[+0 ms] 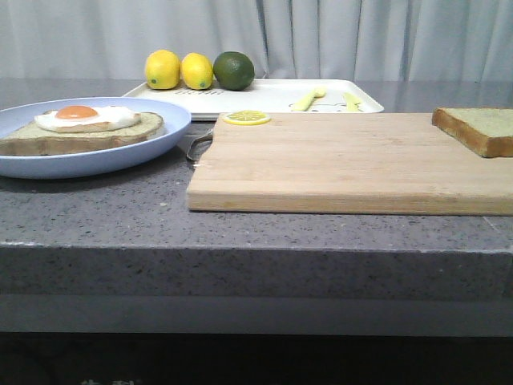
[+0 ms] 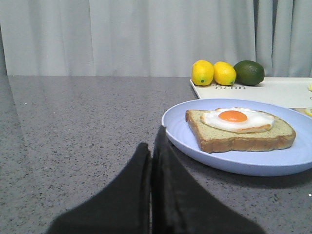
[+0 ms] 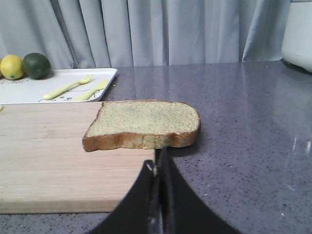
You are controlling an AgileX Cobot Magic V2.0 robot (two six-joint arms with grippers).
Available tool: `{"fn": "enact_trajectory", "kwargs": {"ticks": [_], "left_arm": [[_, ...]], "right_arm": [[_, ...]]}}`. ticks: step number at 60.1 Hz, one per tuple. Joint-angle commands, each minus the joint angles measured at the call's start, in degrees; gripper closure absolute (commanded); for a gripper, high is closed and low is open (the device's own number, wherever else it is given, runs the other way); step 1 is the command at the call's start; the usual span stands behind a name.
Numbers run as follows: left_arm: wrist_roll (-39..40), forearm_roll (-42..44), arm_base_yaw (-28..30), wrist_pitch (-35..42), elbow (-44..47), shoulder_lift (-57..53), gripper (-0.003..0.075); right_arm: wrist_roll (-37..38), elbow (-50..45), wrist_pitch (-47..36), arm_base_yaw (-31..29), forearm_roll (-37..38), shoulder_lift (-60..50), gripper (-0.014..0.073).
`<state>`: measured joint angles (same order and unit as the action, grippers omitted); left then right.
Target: Place bread and move sandwich to tray
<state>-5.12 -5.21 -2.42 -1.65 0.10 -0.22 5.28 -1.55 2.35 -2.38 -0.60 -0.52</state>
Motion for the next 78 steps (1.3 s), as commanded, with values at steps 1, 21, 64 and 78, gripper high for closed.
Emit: {"fn": "enact_trajectory", "kwargs": {"ticks": [1, 21, 64, 78], "left_arm": [[0.5, -0.5, -0.2, 5.0, 0.3, -1.2, 0.0738], [0.5, -0.5, -0.2, 5.0, 0.3, -1.2, 0.0738], [0.5, -0.5, -0.3, -2.1, -12.6, -0.9, 0.0738], [0.5, -0.5, -0.3, -15.2, -29.5, 2.9, 0.0738]], "right_arm": [[-0.1, 0.2, -4.8, -0.3, 0.6, -1.3, 0.0661], [-0.1, 0.2, -4.8, -0.3, 0.6, -1.3, 0.0661], [-0.1, 9.3, 2.8, -0.3, 4.6, -1.2, 0.0661], [-0.1, 25.2, 16.7, -0.3, 6.0, 4.2, 0.0661]]}}
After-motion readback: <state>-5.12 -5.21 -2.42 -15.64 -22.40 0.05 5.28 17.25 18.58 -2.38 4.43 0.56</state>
